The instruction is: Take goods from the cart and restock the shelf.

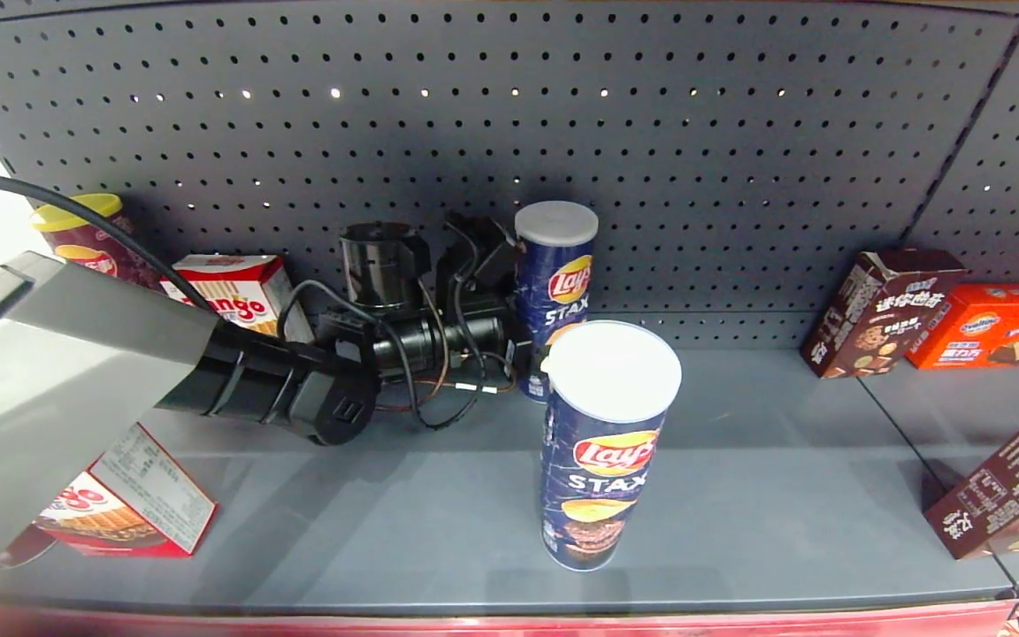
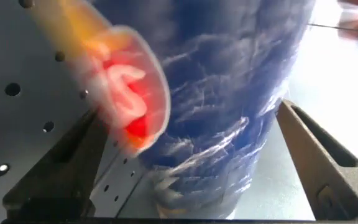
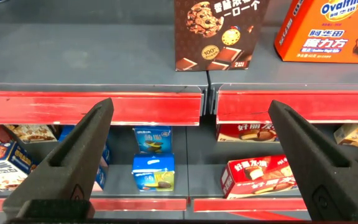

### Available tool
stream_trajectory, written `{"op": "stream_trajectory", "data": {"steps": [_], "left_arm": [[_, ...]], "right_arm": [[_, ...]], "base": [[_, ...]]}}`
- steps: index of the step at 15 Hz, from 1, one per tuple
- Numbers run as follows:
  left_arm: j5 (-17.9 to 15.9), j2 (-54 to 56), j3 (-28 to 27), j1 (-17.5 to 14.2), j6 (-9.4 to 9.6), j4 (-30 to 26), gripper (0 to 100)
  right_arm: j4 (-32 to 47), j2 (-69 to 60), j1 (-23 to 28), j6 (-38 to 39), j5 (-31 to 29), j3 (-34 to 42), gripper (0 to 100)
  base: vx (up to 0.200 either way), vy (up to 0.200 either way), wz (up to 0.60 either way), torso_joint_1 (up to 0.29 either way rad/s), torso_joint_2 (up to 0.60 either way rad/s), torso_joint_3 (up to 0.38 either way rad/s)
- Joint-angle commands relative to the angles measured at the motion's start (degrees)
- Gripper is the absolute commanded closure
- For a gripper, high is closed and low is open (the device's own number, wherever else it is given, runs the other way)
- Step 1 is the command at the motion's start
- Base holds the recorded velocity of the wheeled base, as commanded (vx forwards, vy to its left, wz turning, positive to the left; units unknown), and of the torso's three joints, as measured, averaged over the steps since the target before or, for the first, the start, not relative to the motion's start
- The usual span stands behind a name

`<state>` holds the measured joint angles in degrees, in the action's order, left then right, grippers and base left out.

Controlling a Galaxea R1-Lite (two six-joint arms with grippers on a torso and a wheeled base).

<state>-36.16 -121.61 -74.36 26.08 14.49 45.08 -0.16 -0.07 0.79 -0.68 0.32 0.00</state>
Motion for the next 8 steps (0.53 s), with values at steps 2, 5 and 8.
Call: {"op": "stream_trajectory", "data": {"steps": [2, 5, 8], "left_arm": [[2.7, 5.1, 6.9, -0.2, 0.45, 4.5, 0], [8.7, 9.8, 18.0, -0.4, 1.15, 9.1, 0], [17.2, 10.9, 23.9, -0.2, 1.15, 12.4, 0]], "right_arm": [[0.0, 0.2, 0.0, 0.0, 0.0, 0.0, 0], [0.0, 0.1, 0.0, 0.0, 0.0, 0.0, 0], [0.0, 0.1, 0.0, 0.0, 0.0, 0.0, 0]], "base": [[0.000, 0.000, 0.00, 0.000, 0.00, 0.000], [0.000, 0.000, 0.00, 0.000, 0.00, 0.000], [0.000, 0.000, 0.00, 0.000, 0.00, 0.000]]}}
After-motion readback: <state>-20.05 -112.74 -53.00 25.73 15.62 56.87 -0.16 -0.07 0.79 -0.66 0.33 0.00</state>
